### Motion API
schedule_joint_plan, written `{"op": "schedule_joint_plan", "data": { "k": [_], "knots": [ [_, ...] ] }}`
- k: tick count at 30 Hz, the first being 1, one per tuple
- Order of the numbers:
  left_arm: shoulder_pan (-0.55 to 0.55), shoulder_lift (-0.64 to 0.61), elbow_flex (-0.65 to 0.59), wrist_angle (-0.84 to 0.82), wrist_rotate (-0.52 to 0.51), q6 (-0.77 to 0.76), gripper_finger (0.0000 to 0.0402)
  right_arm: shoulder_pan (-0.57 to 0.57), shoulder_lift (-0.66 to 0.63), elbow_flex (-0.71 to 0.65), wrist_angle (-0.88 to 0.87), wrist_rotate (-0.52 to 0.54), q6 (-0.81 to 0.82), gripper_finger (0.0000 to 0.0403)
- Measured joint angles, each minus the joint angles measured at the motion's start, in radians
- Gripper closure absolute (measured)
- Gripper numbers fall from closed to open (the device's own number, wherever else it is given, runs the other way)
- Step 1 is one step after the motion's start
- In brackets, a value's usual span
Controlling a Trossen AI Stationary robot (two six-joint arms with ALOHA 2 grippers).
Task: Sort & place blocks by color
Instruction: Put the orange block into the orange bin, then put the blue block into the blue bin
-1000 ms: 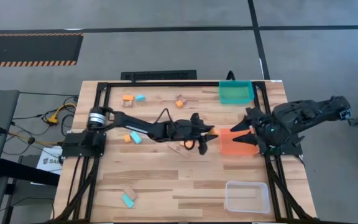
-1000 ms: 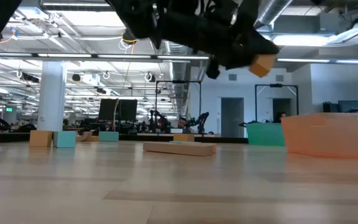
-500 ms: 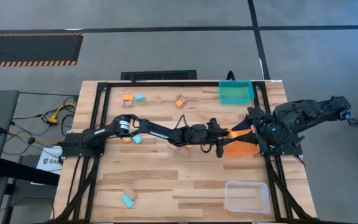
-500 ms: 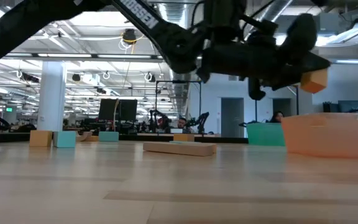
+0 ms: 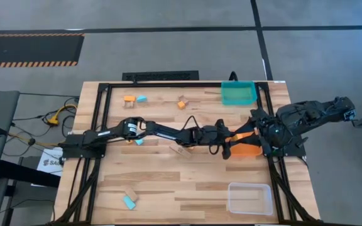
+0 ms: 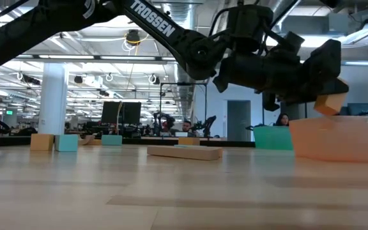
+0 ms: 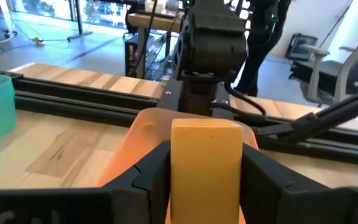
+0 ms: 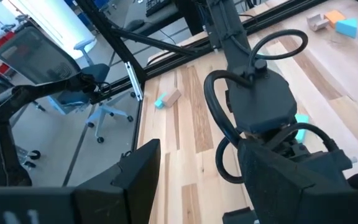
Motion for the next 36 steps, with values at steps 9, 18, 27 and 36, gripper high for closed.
{"op": "schedule_joint_plan", "data": {
  "k": [9,18,27,36],
  "knots": [
    [0.0,0.0,0.0,-0.005,-0.024,0.009,0.0167,0.0,0.0,0.0,-0.009,0.0,-0.001,0.0163],
    [0.001,-0.094,-0.002,-0.26,-0.026,0.07,0.0155,0.0,0.0,0.0,-0.006,-0.003,-0.007,0.0163],
    [0.005,-0.323,0.0,-0.715,-0.082,0.171,0.0155,-0.001,0.001,0.0,-0.009,0.004,-0.05,0.0163],
    [0.046,-0.477,0.0,-1.267,-0.077,0.227,0.0154,-0.068,0.001,0.0,-0.008,0.006,-0.12,0.0163]
  ]
}}
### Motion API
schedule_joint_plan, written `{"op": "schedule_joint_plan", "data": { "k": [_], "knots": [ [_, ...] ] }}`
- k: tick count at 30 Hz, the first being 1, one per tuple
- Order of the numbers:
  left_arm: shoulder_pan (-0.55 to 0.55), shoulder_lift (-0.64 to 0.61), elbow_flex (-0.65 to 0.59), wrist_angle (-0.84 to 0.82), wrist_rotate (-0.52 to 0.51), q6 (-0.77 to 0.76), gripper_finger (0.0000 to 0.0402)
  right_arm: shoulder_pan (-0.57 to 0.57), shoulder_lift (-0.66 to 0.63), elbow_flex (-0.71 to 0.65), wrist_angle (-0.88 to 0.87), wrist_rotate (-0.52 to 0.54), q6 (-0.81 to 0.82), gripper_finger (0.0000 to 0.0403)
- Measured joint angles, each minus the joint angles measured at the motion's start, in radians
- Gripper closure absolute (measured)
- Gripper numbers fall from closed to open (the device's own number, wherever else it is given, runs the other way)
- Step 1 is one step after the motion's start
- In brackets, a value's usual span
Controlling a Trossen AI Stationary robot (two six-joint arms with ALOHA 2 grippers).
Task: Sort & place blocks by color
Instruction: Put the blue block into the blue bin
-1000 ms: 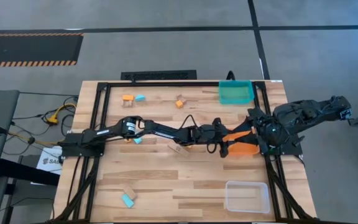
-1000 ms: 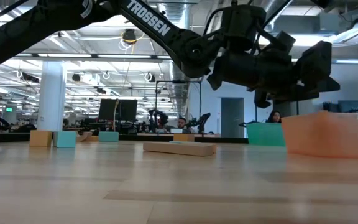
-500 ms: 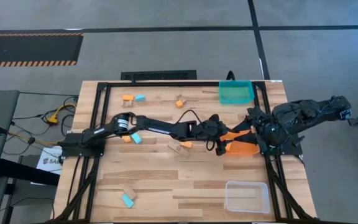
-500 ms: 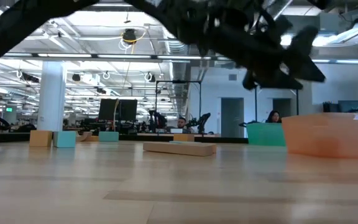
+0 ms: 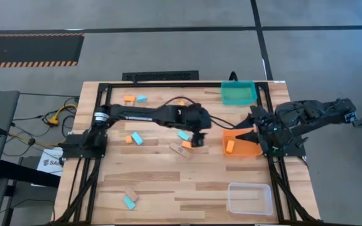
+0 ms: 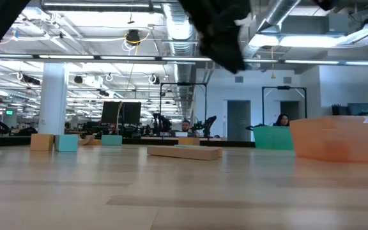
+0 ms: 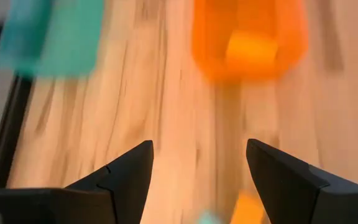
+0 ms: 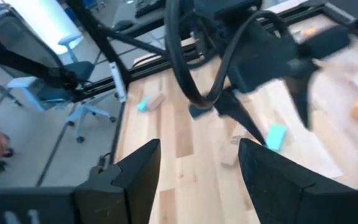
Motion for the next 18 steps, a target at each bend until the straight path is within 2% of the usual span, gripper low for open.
{"op": "schedule_joint_plan", "data": {
  "k": [5,10,14,18],
  "knots": [
    [0.018,-0.053,-0.001,-0.259,-0.041,-0.041,0.0154,-0.066,0.015,0.0,0.003,0.02,-0.101,0.0163],
    [0.039,-0.111,-0.028,-0.404,-0.078,-0.113,0.0154,-0.154,0.074,0.0,0.018,0.019,-0.216,0.0163],
    [0.061,-0.236,-0.204,-0.391,-0.117,-0.198,0.0154,-0.219,0.155,0.0,0.038,0.008,-0.289,0.0163],
    [0.08,-0.41,-0.412,-0.358,-0.127,-0.315,0.0154,-0.288,0.247,0.0,0.054,-0.086,-0.369,0.0163]
  ]
}}
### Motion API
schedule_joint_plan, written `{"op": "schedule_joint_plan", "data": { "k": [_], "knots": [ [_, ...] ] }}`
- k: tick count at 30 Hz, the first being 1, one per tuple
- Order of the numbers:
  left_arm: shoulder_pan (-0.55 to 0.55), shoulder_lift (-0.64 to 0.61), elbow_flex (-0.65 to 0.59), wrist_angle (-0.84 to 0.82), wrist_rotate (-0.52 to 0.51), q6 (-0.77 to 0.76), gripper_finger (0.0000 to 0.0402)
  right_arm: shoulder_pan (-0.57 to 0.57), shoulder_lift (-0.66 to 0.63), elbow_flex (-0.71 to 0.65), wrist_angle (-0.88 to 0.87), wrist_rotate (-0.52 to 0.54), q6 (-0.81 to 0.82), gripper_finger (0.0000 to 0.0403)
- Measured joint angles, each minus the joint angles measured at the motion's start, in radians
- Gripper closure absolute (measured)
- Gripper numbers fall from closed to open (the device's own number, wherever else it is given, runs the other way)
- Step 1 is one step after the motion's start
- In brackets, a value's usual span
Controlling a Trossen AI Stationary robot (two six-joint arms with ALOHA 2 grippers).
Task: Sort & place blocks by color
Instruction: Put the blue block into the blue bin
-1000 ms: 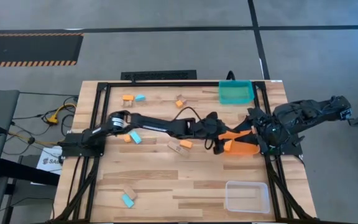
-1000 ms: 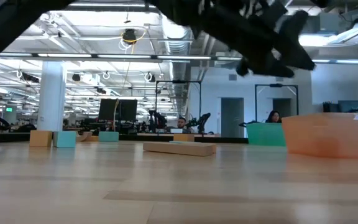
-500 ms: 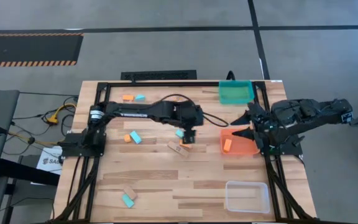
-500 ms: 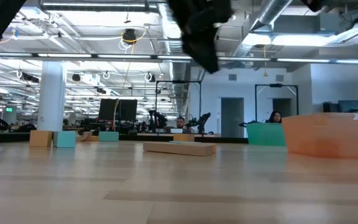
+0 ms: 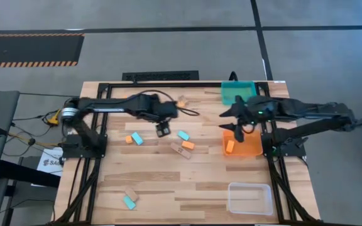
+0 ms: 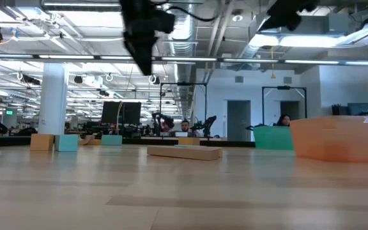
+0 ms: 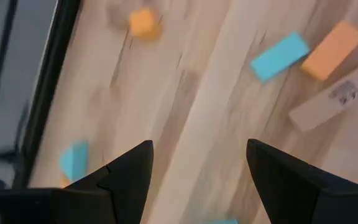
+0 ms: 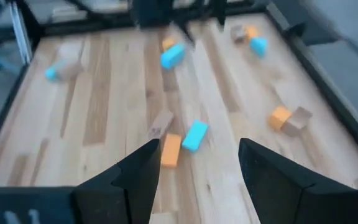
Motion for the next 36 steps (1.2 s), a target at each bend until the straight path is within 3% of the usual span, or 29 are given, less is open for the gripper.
{"op": "schedule_joint_plan", "data": {
  "k": [4,6,13,16,22,26,36],
  "knots": [
    [0.016,-0.15,-0.165,-0.003,0.113,-0.116,0.0155,-0.062,0.096,0.0,0.058,-0.125,-0.06,0.0163],
    [0.017,-0.214,-0.233,-0.009,0.162,-0.093,0.0155,-0.085,0.142,0.0,0.105,-0.167,-0.066,0.0163],
    [0.016,-0.326,-0.433,-0.003,0.208,0.442,0.0155,-0.107,0.274,0.0,0.3,-0.221,0.079,0.0163],
    [0.021,-0.334,-0.52,-0.001,0.265,0.647,0.0155,-0.1,0.319,0.0,0.371,-0.221,0.178,0.0163],
    [0.02,-0.333,-0.647,0.142,0.266,0.915,0.0155,-0.07,0.369,0.0,0.422,-0.225,0.279,0.0163],
    [0.02,-0.333,-0.689,0.26,0.268,0.988,0.0155,-0.046,0.388,0.0,0.443,-0.224,0.316,0.0163],
    [0.039,-0.214,-0.693,0.268,0.304,1.068,0.0155,-0.021,0.388,0.0,0.452,-0.222,0.349,0.0163]
  ]
}}
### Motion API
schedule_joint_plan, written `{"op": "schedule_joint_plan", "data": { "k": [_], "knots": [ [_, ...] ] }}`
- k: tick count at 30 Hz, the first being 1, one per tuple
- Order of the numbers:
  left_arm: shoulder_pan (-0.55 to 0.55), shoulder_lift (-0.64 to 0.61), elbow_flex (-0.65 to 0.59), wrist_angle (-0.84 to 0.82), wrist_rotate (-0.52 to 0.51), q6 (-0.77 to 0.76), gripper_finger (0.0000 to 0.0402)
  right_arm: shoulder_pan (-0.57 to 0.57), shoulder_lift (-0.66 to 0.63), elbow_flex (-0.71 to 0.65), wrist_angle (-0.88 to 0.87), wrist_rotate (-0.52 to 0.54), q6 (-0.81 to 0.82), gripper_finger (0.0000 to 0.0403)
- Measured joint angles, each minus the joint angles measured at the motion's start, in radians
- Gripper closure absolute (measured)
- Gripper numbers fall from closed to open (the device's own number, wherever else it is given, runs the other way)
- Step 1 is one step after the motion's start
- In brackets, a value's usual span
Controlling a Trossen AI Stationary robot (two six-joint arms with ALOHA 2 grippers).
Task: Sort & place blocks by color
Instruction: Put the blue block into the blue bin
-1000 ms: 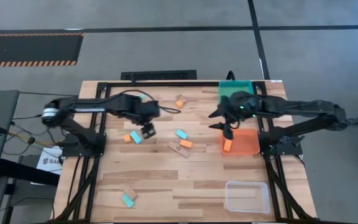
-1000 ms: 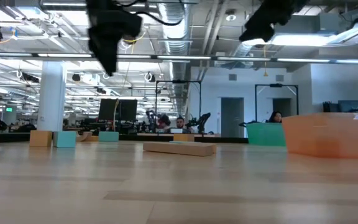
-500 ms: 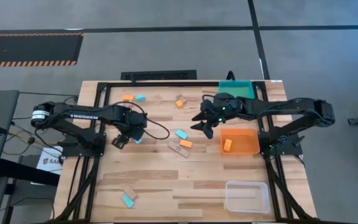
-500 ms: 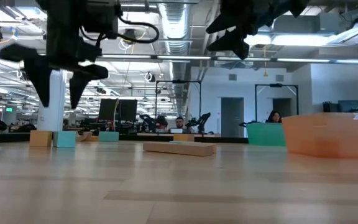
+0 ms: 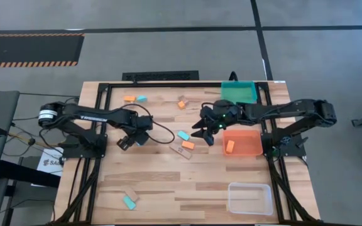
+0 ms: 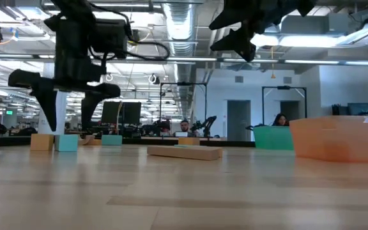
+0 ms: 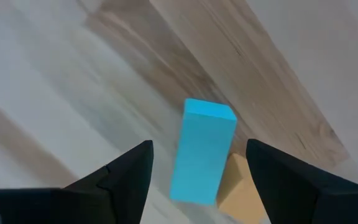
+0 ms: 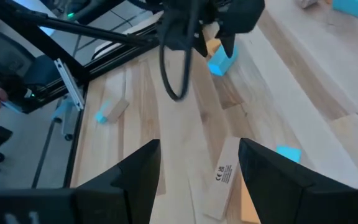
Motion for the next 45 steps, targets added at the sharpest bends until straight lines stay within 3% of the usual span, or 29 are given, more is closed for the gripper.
{"op": "schedule_joint_plan", "data": {
  "k": [11,14,20,31,36,45],
  "knots": [
    [0.0,0.129,0.0,0.016,0.0,-0.021,0.016,0.007,0.0,0.0,0.0,0.001,0.018,0.0163],
    [0.0,0.139,0.0,0.022,-0.001,-0.036,0.0191,0.013,0.0,0.0,-0.003,0.002,0.018,0.0163],
    [0.0,0.128,0.013,0.033,-0.012,-0.123,0.0299,0.014,0.0,0.0,-0.009,0.001,0.018,0.0163],
    [0.003,0.067,0.137,0.015,0.135,-0.423,0.0299,0.014,-0.008,0.0,-0.089,-0.021,0.016,0.0163],
    [0.014,-0.081,0.109,0.165,0.209,-0.635,0.0299,0.013,-0.055,0.0,-0.153,-0.021,0.013,0.0163],
    [-0.034,-0.248,-0.001,0.656,0.176,-1.007,0.0299,0.013,-0.182,0.0,-0.169,-0.019,-0.024,0.0163]
  ]
}}
